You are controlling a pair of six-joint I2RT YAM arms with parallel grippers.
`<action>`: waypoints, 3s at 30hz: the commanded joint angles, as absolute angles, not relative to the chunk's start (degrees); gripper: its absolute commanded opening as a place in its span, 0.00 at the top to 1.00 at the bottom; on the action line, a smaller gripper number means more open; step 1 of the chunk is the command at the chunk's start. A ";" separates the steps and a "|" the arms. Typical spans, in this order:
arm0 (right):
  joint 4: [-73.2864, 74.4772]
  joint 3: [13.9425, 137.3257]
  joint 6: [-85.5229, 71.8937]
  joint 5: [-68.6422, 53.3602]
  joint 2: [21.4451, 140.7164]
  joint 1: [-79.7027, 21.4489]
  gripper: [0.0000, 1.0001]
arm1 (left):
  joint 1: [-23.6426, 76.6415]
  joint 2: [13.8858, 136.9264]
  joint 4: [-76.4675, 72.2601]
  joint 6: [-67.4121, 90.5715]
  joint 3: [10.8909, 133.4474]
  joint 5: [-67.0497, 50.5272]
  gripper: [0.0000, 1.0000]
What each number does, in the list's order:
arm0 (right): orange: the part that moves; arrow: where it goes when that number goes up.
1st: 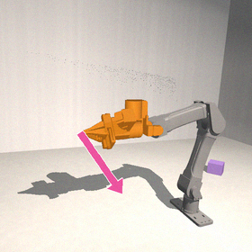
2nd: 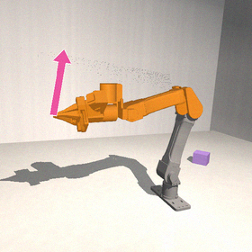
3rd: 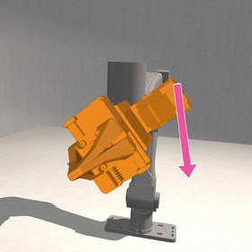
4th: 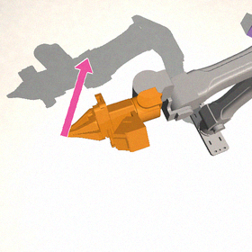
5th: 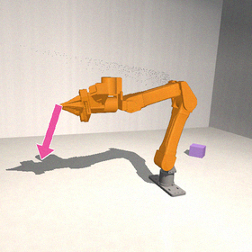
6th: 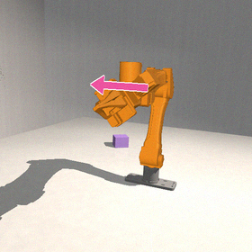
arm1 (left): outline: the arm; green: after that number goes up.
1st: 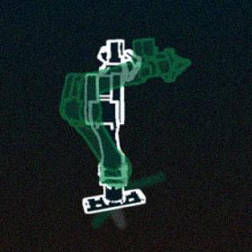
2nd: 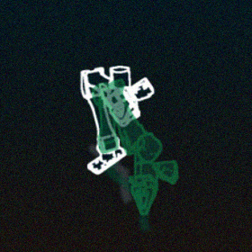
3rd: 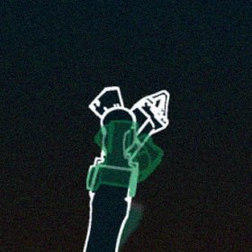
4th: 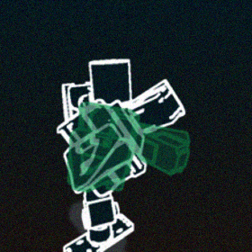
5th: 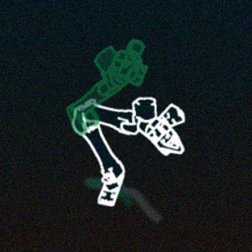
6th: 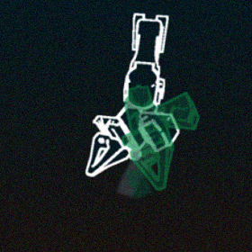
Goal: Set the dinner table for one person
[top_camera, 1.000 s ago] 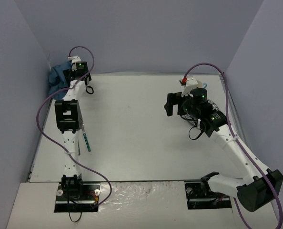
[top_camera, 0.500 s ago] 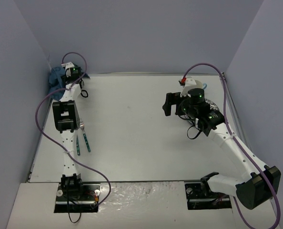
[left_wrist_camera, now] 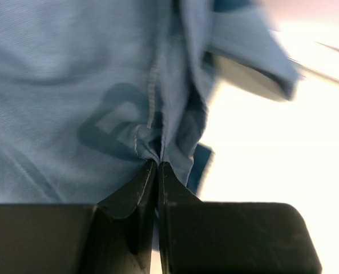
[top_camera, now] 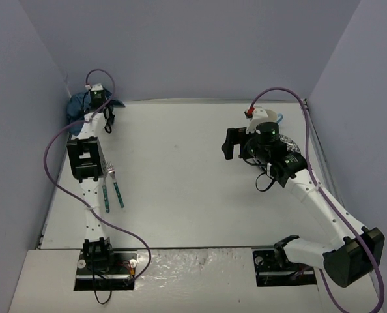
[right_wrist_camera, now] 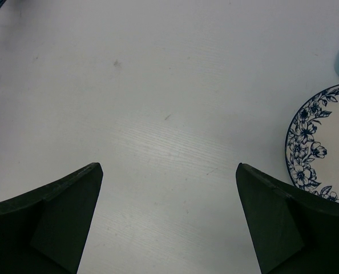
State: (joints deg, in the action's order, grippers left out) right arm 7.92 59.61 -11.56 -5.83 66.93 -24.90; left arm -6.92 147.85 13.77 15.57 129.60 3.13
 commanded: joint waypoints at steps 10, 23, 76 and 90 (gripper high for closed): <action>4.48 56.47 -14.10 -5.48 58.44 -25.58 0.00 | 11.25 113.85 20.30 19.57 101.35 -12.45 1.00; 8.53 50.36 -19.16 -4.05 50.63 -25.75 0.00 | 42.10 94.75 21.01 32.32 78.76 -4.93 0.93; -17.23 57.57 -23.31 -15.12 99.08 -27.86 0.12 | 19.27 105.80 6.95 39.04 65.99 -6.04 0.46; -22.42 58.10 -25.03 -14.58 104.46 -28.47 0.15 | 19.50 111.29 12.25 41.57 68.34 -0.53 0.58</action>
